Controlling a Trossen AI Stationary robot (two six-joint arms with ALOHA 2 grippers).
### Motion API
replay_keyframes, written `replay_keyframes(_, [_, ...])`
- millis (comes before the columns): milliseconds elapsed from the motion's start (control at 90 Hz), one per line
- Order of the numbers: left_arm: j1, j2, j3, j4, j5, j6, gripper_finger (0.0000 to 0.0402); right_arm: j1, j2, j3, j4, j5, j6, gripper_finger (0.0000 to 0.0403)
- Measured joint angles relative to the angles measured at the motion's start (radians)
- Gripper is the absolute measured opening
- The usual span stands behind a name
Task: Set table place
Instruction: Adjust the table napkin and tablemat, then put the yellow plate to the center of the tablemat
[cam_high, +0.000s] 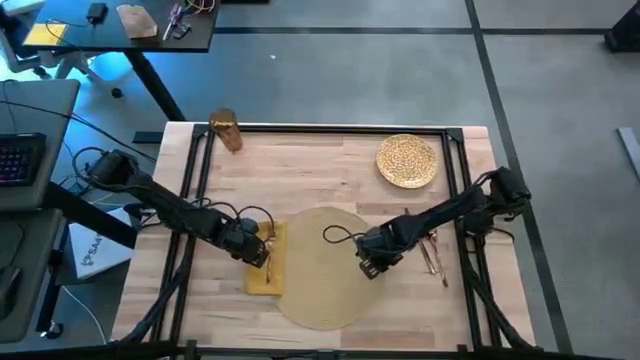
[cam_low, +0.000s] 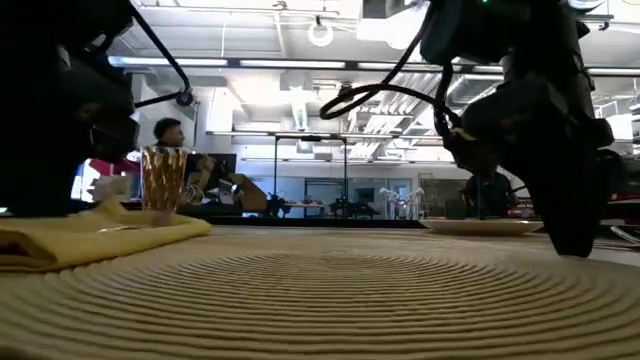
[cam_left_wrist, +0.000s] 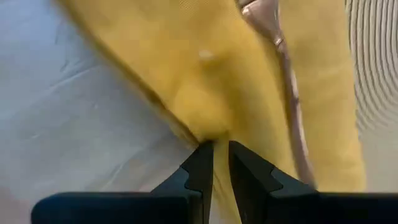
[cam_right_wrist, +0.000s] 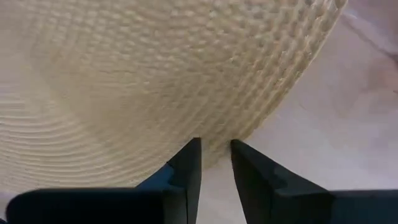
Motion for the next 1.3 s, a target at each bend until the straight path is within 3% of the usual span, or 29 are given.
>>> replay_keyframes(244, [0.000, -0.076, 0.035, -0.139, -0.020, 0.059, 0.0035, -0.007, -0.161, 0.001, -0.070, 0.043, 0.000, 0.0071])
replay_keyframes(411, [0.000, -0.083, 0.036, -0.125, -0.031, 0.070, 0.0035, -0.053, -0.301, 0.002, -0.287, 0.156, 0.036, 0.0071])
replay_keyframes(544, [0.000, -0.083, 0.036, -0.107, -0.042, 0.073, 0.0035, -0.159, -0.398, 0.002, -0.451, 0.250, 0.001, 0.0074])
replay_keyframes(700, [0.000, -0.083, 0.036, -0.075, -0.045, 0.078, 0.0035, -0.367, -0.465, -0.002, -0.485, 0.322, -0.174, 0.0111])
replay_keyframes(811, [0.000, -0.083, 0.037, -0.044, -0.045, 0.076, 0.0035, -0.558, -0.486, -0.043, -0.498, 0.315, -0.283, 0.0157])
replay_keyframes(989, [0.000, -0.083, 0.037, 0.004, -0.046, 0.063, 0.0035, -0.807, -0.491, -0.143, -0.461, 0.214, -0.381, 0.0235])
replay_keyframes(1133, [0.000, -0.083, 0.037, 0.009, -0.066, 0.026, 0.0035, -0.911, -0.491, -0.249, -0.317, 0.131, -0.386, 0.0274])
replay_keyframes(1300, [0.000, -0.083, 0.037, 0.023, -0.070, 0.023, 0.0035, -0.951, -0.491, -0.372, -0.092, 0.091, -0.272, 0.0281])
